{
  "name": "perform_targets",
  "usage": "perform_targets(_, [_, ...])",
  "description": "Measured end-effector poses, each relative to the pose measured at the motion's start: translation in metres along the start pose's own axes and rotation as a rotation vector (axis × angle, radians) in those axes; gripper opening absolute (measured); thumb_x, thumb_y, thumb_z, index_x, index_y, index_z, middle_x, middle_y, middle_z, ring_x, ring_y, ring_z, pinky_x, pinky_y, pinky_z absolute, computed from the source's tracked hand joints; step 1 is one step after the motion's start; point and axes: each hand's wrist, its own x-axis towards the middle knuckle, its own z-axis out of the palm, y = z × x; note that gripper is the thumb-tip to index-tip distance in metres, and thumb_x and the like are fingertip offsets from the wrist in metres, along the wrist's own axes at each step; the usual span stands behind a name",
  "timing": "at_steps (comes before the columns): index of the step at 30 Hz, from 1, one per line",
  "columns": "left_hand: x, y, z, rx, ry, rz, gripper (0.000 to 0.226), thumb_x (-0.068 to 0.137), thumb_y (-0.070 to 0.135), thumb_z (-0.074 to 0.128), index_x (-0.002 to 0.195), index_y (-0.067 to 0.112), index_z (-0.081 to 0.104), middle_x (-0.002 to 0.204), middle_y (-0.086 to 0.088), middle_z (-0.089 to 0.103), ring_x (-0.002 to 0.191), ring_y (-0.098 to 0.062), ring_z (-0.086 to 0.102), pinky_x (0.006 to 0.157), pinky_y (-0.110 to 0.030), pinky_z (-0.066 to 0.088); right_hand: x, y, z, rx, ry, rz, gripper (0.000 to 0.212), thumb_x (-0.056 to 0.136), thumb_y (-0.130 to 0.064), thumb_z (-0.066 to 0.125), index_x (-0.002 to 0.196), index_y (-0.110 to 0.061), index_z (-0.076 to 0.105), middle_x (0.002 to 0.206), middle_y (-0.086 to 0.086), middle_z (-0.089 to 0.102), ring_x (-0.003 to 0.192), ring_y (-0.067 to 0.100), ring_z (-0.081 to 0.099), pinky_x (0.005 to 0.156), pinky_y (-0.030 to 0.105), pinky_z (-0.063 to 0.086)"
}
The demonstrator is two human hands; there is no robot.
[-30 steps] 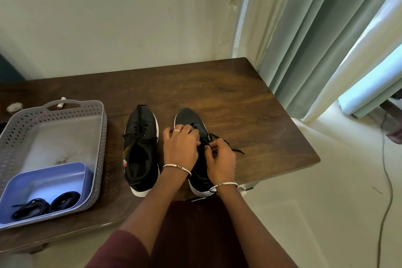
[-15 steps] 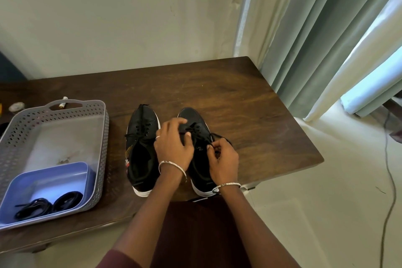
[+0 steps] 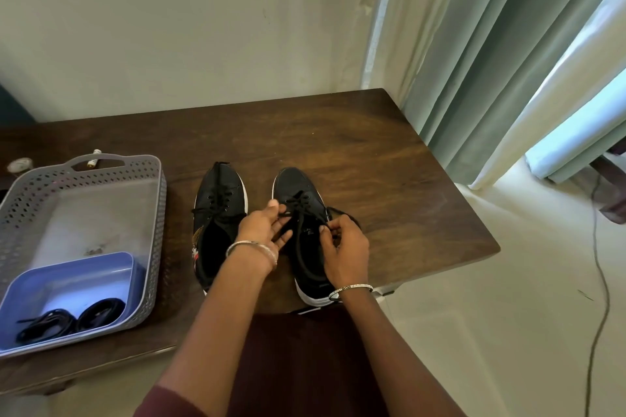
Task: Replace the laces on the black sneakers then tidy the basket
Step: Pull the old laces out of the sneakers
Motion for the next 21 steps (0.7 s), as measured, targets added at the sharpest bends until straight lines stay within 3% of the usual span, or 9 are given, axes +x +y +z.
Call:
perform_targets(3, [0.001,-0.003,-0.011,-0.060,0.038,-0.004,0.021,0.103,0.019,0.050,0.084,0.013,0.058,0.089,-0.003,0.062,0.080,-0.013,0.060,0.066,-0.027,0.049,0.000,0.000,0.000,-0.001,0.007,-0.007,0.009,0.094,-0.020,0.063,0.087,-0.015,0.060,0.078,-0.005,0.062,0.067,0.010,0.059,0.063,0.030,0.051])
perform_targets(6, [0.002,-0.018,-0.011,0.493,0.252,0.518,0.006,0.094,0.013,0.061,0.098,0.017,0.060,0.097,-0.001,0.063,0.088,-0.017,0.064,0.073,-0.026,0.051,0.000,0.001,0.000,-0.009,0.006,-0.004,0.009,0.095,-0.021,0.062,0.088,-0.016,0.061,0.079,-0.004,0.063,0.067,0.010,0.059,0.062,0.029,0.050])
perform_targets(8, [0.000,-0.023,-0.008,0.898,0.223,0.928,0.019,0.090,0.019,0.064,0.109,0.023,0.062,0.106,0.004,0.063,0.102,-0.018,0.061,0.086,-0.034,0.048,0.000,0.000,0.000,-0.011,0.005,-0.003,0.009,0.095,-0.021,0.062,0.088,-0.015,0.061,0.080,-0.004,0.063,0.067,0.011,0.059,0.061,0.028,0.049])
perform_targets(9, [0.000,-0.025,-0.005,1.065,0.192,1.026,0.019,0.089,0.025,0.065,0.108,0.027,0.063,0.110,0.006,0.062,0.106,-0.018,0.059,0.088,-0.037,0.046,0.000,0.000,0.000,-0.010,0.003,-0.004,0.008,0.095,-0.020,0.062,0.089,-0.015,0.061,0.080,-0.003,0.064,0.067,0.011,0.060,0.062,0.029,0.050])
perform_targets(12, [0.000,-0.029,0.005,1.482,0.171,1.069,0.018,0.086,0.035,0.068,0.103,0.032,0.066,0.124,0.008,0.056,0.123,-0.019,0.047,0.097,-0.041,0.036,0.000,0.000,0.000,-0.016,-0.001,-0.006,0.007,0.095,-0.019,0.061,0.090,-0.014,0.061,0.081,-0.003,0.064,0.067,0.012,0.060,0.062,0.030,0.051])
perform_targets(14, [0.005,-0.031,0.008,1.593,0.204,1.097,0.016,0.089,0.036,0.067,0.103,0.030,0.068,0.122,0.008,0.058,0.123,-0.018,0.046,0.098,-0.039,0.034,0.000,0.000,0.000,-0.021,-0.006,0.001,0.007,0.095,-0.019,0.061,0.090,-0.013,0.061,0.081,-0.003,0.064,0.066,0.011,0.059,0.062,0.030,0.051])
perform_targets(16, [0.008,-0.030,0.008,1.637,0.219,1.134,0.012,0.091,0.036,0.064,0.099,0.029,0.069,0.114,0.010,0.060,0.119,-0.015,0.049,0.097,-0.037,0.032,0.000,0.000,0.000,-0.021,-0.007,0.001,0.007,0.095,-0.018,0.061,0.090,-0.013,0.061,0.081,-0.003,0.064,0.067,0.010,0.059,0.061,0.029,0.050])
perform_targets(18, [0.007,-0.029,0.008,1.481,0.221,1.073,0.007,0.092,0.030,0.063,0.094,0.026,0.068,0.106,0.010,0.061,0.111,-0.014,0.052,0.095,-0.038,0.033,0.000,0.001,0.001,-0.008,-0.001,-0.009,0.008,0.095,-0.018,0.061,0.089,-0.014,0.060,0.080,-0.003,0.063,0.066,0.011,0.059,0.060,0.028,0.049])
perform_targets(21, [0.010,-0.020,0.010,0.671,0.203,0.562,0.015,0.096,0.021,0.062,0.099,0.009,0.070,0.087,0.002,0.064,0.083,-0.020,0.061,0.081,-0.032,0.044,0.000,0.002,0.001,0.002,0.004,-0.007,0.010,0.095,-0.020,0.062,0.087,-0.014,0.060,0.078,-0.003,0.063,0.066,0.012,0.059,0.060,0.028,0.049])
